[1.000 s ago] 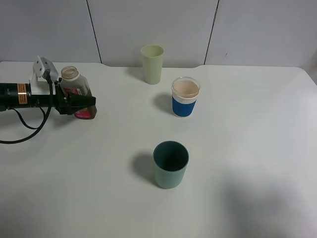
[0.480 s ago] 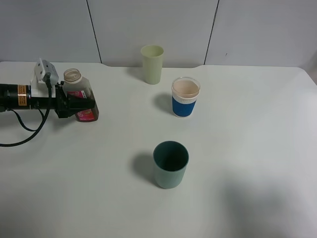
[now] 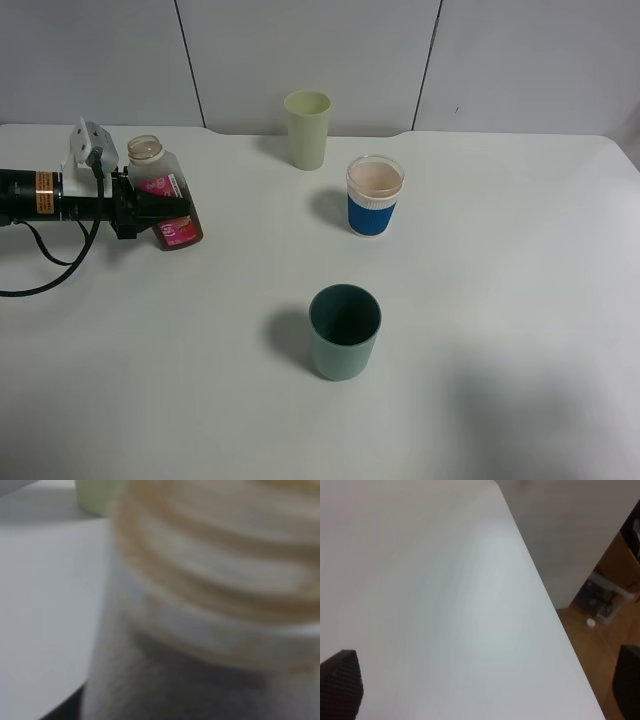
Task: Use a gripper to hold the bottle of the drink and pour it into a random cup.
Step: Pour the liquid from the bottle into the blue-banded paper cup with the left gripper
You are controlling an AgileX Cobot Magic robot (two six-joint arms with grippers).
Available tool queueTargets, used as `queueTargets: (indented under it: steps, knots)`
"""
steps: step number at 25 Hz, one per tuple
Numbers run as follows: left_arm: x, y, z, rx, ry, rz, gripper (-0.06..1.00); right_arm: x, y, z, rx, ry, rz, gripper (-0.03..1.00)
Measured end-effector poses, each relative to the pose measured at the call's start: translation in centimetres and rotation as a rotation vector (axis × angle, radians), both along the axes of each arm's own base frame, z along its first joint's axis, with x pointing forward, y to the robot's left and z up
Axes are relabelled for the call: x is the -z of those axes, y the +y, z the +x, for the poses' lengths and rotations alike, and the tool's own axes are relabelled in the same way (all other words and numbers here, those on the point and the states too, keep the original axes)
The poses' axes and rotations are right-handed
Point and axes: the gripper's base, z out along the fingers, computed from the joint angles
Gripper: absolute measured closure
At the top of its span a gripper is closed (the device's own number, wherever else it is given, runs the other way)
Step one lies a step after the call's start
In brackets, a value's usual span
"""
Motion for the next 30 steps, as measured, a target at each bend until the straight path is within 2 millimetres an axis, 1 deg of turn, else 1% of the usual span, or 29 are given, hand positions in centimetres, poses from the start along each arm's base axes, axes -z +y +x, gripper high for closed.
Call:
queueTargets:
  steps: [2, 15, 17, 22, 26, 30]
  knots:
    - [0.0, 0.0, 0.0, 0.002, 0.000, 0.001, 0.58, 0.0, 0.0, 0.0, 0.000, 0.000, 0.000, -0.03]
    - [-0.2, 0.0, 0.1, -0.006, -0.011, 0.010, 0.58, 0.0, 0.0, 0.0, 0.000, 0.000, 0.000, -0.03]
    - [-0.9, 0.1, 0.2, -0.019, -0.028, 0.023, 0.58, 0.0, 0.0, 0.0, 0.000, 0.000, 0.000, -0.03]
    - [-4.0, 0.3, 0.7, -0.092, -0.110, 0.002, 0.58, 0.0, 0.0, 0.0, 0.000, 0.000, 0.000, -0.03]
    - [-6.2, 0.0, 1.1, -0.155, -0.162, -0.035, 0.58, 0.0, 0.0, 0.0, 0.000, 0.000, 0.000, -0.03]
    - [-7.3, -0.9, 1.1, -0.229, -0.177, -0.077, 0.59, 0.0, 0.0, 0.0, 0.000, 0.000, 0.001, -0.03]
